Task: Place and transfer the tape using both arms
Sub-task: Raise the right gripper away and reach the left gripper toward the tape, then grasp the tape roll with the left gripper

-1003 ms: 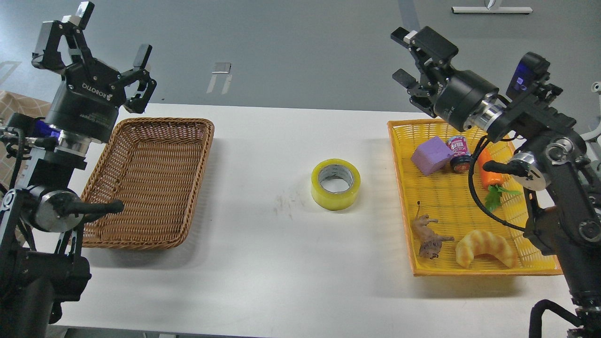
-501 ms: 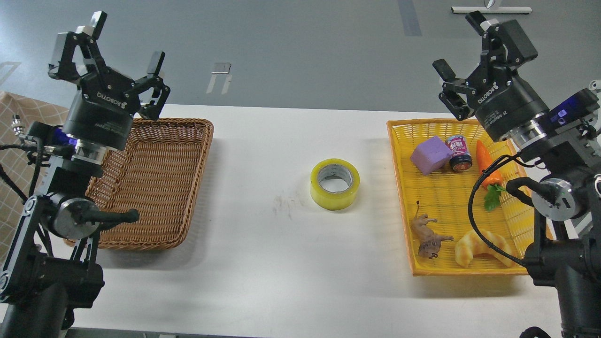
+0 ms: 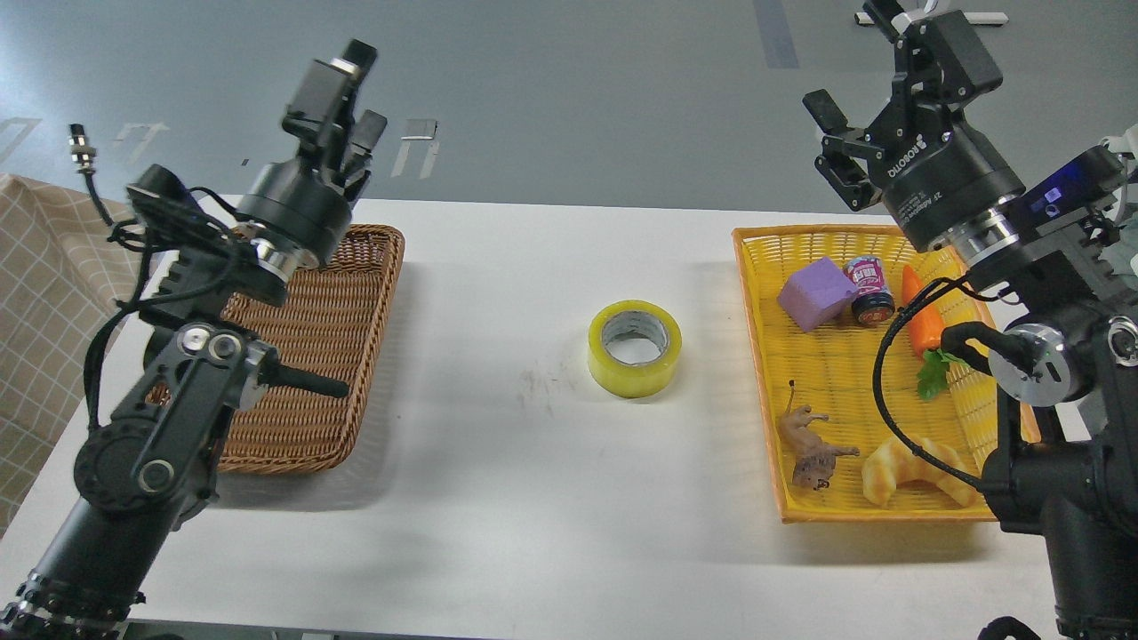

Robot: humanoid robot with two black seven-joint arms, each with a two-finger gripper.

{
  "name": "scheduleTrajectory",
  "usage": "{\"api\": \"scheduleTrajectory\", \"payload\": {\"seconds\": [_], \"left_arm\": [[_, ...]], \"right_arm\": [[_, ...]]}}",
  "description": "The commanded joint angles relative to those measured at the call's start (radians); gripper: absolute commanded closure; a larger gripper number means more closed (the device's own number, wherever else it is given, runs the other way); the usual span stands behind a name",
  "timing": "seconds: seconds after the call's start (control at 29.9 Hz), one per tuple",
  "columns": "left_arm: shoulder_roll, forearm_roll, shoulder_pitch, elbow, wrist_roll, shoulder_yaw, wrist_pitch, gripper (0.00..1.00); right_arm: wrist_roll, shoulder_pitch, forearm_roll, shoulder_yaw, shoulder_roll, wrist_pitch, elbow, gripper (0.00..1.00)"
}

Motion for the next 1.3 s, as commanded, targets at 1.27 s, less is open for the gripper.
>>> {"api": "scheduleTrajectory", "payload": {"seconds": [1.27], "left_arm": [[-0.060,0.593,-0.515,0.517,0.034,0.901,0.151,0.02]], "right_arm": [[-0.008,-0.066,-0.008,0.028,0.000,-0.046,0.155,0.00]]}}
